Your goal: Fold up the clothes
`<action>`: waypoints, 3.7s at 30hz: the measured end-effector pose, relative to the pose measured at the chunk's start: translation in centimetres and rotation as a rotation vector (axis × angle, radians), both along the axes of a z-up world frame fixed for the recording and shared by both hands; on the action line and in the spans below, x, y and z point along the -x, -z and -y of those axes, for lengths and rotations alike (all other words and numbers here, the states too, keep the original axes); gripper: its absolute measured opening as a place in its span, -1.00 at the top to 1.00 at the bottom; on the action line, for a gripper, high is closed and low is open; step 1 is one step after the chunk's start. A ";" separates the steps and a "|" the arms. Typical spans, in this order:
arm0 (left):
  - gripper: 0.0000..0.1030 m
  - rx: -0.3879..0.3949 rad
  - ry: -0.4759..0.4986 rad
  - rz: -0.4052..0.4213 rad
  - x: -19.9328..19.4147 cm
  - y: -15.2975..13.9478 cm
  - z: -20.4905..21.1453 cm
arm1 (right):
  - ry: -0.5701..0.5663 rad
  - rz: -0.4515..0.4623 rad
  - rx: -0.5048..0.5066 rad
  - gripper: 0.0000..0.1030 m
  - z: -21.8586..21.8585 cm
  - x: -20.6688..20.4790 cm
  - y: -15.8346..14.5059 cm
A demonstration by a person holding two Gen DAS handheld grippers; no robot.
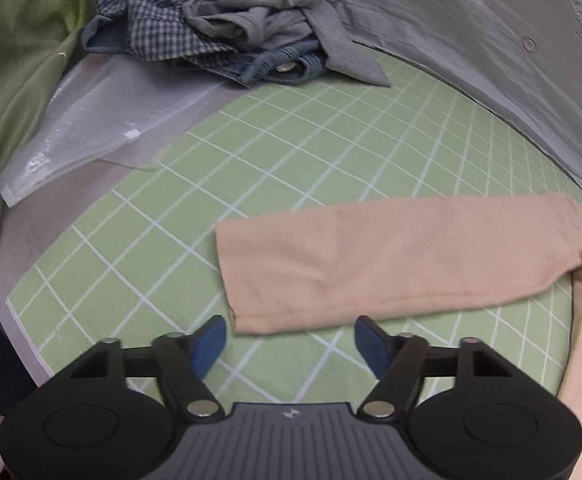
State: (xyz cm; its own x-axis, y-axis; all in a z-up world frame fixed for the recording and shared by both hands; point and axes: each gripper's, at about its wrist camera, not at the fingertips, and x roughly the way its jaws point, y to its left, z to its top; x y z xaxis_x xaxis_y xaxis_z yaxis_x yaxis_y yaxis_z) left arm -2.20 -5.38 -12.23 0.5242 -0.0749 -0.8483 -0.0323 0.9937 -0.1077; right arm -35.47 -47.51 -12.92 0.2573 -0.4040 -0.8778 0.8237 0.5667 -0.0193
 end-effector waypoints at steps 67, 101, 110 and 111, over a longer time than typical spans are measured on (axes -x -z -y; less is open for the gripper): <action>-0.66 0.048 0.144 -0.007 5.3 -5.6 18.0 | -0.138 0.198 0.007 -1.00 10.9 -7.3 -1.9; -0.81 -0.019 0.283 -0.117 -1.9 -1.5 15.2 | -0.435 0.144 0.010 0.96 -0.9 -20.6 -0.1; -0.81 -0.045 0.261 -0.104 1.1 -2.3 17.4 | -0.376 0.246 0.135 0.96 5.9 -18.4 -4.2; -0.81 -0.050 0.262 -0.096 1.5 -2.5 17.7 | -0.360 0.257 0.151 0.96 7.1 -18.0 -4.5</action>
